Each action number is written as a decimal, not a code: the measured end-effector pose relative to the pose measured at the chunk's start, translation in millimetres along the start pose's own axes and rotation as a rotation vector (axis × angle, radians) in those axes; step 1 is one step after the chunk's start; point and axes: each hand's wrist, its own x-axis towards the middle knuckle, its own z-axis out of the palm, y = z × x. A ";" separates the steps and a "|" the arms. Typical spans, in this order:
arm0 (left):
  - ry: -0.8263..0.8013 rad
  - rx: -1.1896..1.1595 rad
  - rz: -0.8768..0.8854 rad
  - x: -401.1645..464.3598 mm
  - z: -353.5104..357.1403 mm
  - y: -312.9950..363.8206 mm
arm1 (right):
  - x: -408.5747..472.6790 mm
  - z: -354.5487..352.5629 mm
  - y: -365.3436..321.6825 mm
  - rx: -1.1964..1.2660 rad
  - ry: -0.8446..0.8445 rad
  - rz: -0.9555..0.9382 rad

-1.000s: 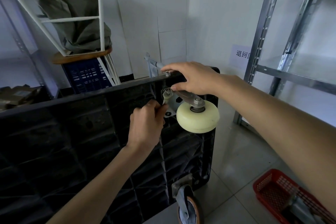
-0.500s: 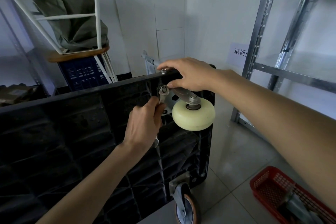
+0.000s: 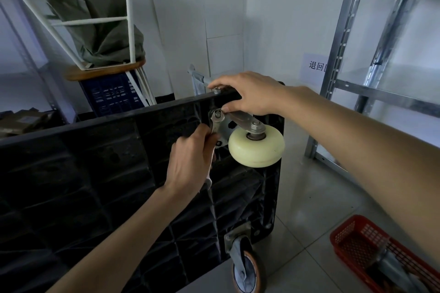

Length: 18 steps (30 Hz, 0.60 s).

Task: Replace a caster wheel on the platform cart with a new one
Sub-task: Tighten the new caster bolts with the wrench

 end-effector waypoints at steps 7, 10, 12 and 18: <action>0.041 -0.065 -0.067 -3.1 0.3 8.9 | -1.9 0.5 -2.0 0.012 -0.002 0.009; 0.032 -0.102 -0.047 -7.2 0.8 14.5 | -1.7 2.1 -0.8 0.015 0.001 0.009; 0.034 -0.100 -0.030 -10.5 1.5 18.6 | -0.5 2.0 -0.8 0.018 0.007 0.001; -0.004 -0.029 -0.072 -29.7 3.0 -2.7 | -2.3 4.2 0.6 0.003 0.004 0.006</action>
